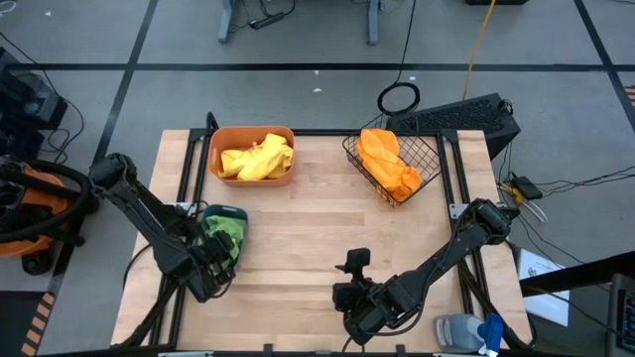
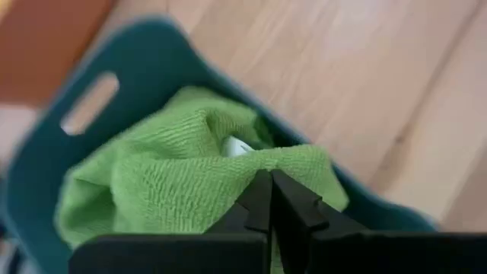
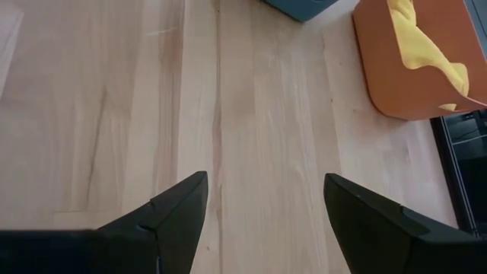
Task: Sort microfiber towel by color & place in baskets
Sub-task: Put the green microfiber towel into the blue bin
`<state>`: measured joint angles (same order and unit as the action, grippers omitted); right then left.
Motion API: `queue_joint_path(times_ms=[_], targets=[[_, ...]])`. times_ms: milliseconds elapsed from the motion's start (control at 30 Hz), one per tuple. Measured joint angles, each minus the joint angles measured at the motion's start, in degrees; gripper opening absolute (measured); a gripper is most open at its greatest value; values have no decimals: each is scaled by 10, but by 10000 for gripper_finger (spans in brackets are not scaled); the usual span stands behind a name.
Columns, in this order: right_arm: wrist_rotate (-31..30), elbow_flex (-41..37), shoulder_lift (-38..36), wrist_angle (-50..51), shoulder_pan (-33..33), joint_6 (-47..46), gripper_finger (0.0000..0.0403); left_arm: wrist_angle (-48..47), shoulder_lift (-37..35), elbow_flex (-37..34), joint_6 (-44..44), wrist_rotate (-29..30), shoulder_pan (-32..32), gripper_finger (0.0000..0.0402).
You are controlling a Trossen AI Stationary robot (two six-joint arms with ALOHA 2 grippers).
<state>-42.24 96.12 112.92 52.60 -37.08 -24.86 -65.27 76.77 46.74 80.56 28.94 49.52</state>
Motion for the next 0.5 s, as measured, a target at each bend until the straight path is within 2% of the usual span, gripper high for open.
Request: queue_joint_path(times_ms=[133, 233, 367, 500], targets=[[0, 0, 0, 0, 0, 0, 256, 88, 0, -71, 22, -18, 0, 14], [0, 0, 0, 0, 0, 0, 256, 126, 0, -98, 31, -19, 0, 14], [1, 0, 0, 0, 3, 3, 256, 127, 0, -91, 28, 4, 0, 14], [1, 0, 0, 0, 5, 3, 256, 88, 0, -55, 30, 31, 0, 15]])
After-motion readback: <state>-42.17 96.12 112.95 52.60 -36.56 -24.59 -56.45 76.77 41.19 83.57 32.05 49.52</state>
